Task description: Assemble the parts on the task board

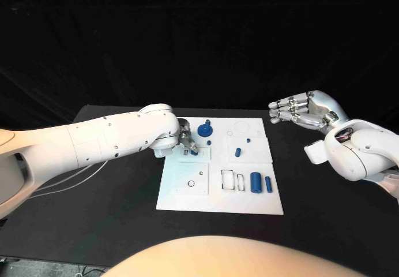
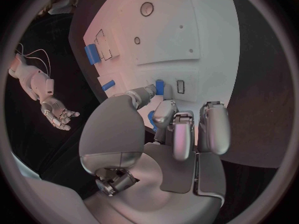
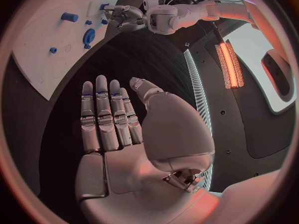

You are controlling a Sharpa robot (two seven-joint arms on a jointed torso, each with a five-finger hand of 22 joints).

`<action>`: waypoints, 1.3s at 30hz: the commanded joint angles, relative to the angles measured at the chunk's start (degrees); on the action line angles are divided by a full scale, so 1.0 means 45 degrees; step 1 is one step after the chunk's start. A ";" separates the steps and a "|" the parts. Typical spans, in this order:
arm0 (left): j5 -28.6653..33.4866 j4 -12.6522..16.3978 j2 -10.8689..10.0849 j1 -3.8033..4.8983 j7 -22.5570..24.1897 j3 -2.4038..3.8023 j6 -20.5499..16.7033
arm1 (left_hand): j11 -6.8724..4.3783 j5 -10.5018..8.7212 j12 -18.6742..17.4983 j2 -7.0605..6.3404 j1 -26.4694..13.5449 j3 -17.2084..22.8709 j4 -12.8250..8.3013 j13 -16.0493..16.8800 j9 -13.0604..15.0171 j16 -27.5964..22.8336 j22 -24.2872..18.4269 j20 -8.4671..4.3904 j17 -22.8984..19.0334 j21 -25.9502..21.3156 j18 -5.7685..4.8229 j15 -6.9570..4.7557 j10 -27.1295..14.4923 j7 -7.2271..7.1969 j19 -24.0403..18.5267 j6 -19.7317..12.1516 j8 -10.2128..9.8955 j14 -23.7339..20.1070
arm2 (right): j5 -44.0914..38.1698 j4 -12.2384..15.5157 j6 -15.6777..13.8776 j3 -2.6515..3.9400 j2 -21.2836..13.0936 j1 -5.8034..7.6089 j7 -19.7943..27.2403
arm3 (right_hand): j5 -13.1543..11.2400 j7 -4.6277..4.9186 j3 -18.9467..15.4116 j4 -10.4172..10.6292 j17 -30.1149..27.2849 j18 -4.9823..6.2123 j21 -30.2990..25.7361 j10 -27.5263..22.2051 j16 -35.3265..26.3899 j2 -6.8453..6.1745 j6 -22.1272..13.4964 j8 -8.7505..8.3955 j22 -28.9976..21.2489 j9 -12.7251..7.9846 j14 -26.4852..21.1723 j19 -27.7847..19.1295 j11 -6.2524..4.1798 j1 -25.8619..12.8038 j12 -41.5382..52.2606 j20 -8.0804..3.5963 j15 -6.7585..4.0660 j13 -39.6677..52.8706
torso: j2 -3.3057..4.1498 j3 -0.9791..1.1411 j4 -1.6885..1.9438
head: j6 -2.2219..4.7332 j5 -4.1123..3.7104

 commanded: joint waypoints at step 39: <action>-0.0073 -0.0643 0.0623 0.0020 -0.0260 -0.0033 0.1303 | -0.0172 0.0043 0.0472 0.0535 -0.1337 0.0070 -0.0613 0.0621 0.2838 0.0040 0.0533 -0.0108 0.3345 0.0172 -0.0220 -0.0240 0.0389 -0.0906 0.0241 0.1129 0.0248 0.1319 | -0.0020 0.0083 0.0213 0.0004 -0.0017 -0.0002 0.0091 | 0.0094 0.0050 0.0113 -0.0018 -0.0055 0.0204 0.0017 -0.0098 -0.0034 -0.0095 -0.0072 -0.0042 -0.0057 -0.0019 -0.0113 -0.0112 -0.0011 0.0005 0.0044 -0.0008 0.0010 -0.0043 | -0.0007 0.0005 0.0018 | 0.0001 -0.0175</action>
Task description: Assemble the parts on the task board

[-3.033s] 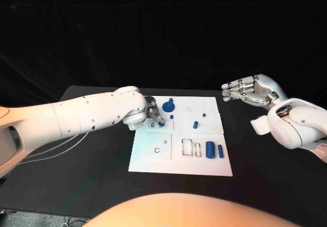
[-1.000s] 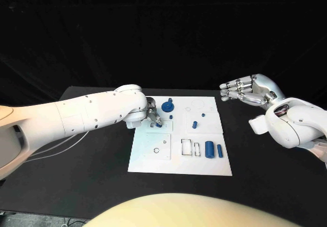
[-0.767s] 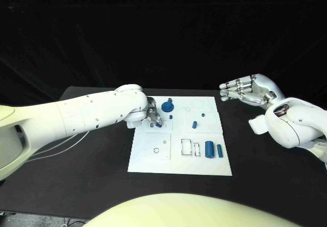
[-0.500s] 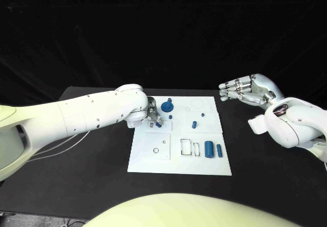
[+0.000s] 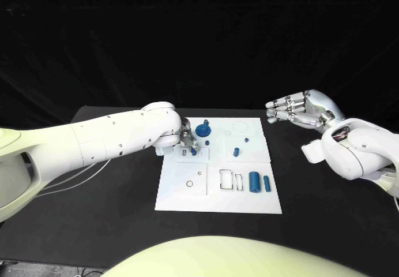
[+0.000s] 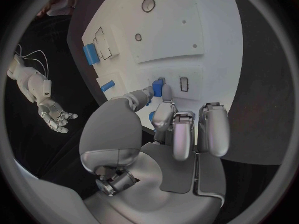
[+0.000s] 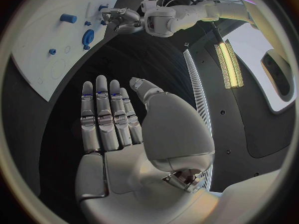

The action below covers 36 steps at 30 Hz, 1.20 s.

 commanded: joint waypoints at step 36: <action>-0.0083 -0.0440 0.0125 -0.0078 -0.0148 -0.0061 0.0703 | -0.0160 0.0067 0.0044 -0.0026 -0.1791 -0.2372 0.1169 0.0131 0.0097 0.0040 0.0643 -0.0057 0.3351 0.0067 -0.0253 -0.0133 0.0299 -0.1000 0.0125 0.1401 0.0078 0.1364 | -0.0019 0.0033 0.0213 0.0004 -0.0006 -0.0003 0.0089 | 0.0043 0.0086 0.0092 0.0021 -0.0073 0.0202 0.0016 -0.0151 -0.0037 -0.0133 -0.0141 -0.0050 -0.0076 -0.0033 -0.0166 -0.0154 0.0023 -0.0035 0.0042 0.0011 0.0040 -0.0058 | -0.0001 -0.0015 0.0000 | 0.0001 -0.0030</action>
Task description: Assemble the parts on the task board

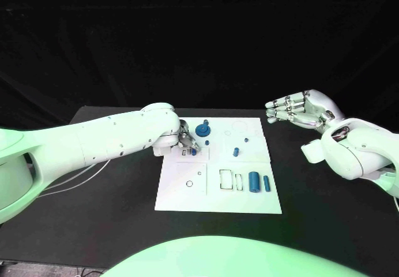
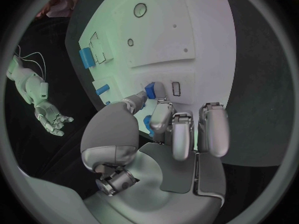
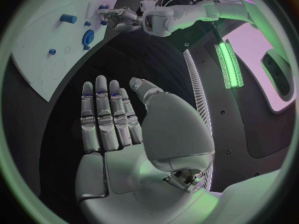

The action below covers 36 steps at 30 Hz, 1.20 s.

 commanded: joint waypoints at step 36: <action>0.0709 -0.0220 -0.0719 0.1715 0.0254 0.0643 0.0331 | 0.0855 -0.0038 -0.2463 -0.0048 0.1811 -0.3958 0.1473 -0.2963 -0.0926 -0.0289 -0.1279 0.0466 0.2944 -0.1246 0.0161 0.0544 -0.2148 0.0870 -0.1101 -0.1920 -0.1700 0.1159 | 0.0038 -0.0256 0.0230 0.0003 0.0133 -0.0034 0.0105 | 0.0049 0.0019 0.0052 0.0008 -0.0053 0.0200 0.0013 -0.0124 -0.0039 -0.0146 -0.0096 -0.0050 -0.0065 -0.0018 -0.0159 -0.0094 -0.0005 -0.0086 0.0050 0.0027 0.0014 -0.0027 | 0.0003 0.0004 0.0018 | 0.0000 -0.0037</action>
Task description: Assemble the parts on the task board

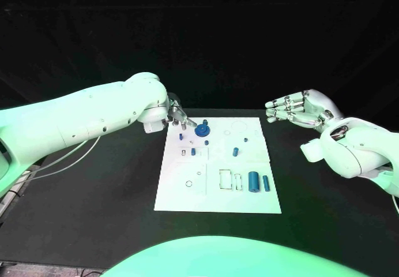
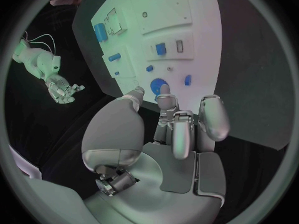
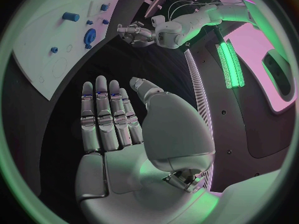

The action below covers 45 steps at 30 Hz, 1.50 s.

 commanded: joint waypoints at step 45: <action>-0.1243 -0.4670 0.2361 -0.0624 0.1007 -0.0407 0.1836 | 0.0078 -0.0040 0.0379 0.0442 0.0699 -0.1026 0.0134 0.0139 -0.0820 0.0242 0.0359 0.0226 0.3233 0.0164 0.0101 0.0125 0.0017 0.0053 0.0237 0.0231 -0.0529 0.1289 | -0.0065 0.0040 0.0225 0.0006 0.0185 -0.0055 0.0138 | 0.0072 0.0017 0.0092 -0.0007 -0.0048 0.0207 0.0023 -0.0131 -0.0021 -0.0069 -0.0113 -0.0041 -0.0054 -0.0022 -0.0059 -0.0100 -0.0006 -0.0010 0.0061 0.0031 0.0013 -0.0024 | 0.0037 -0.0039 -0.0039 | 0.0000 0.0267</action>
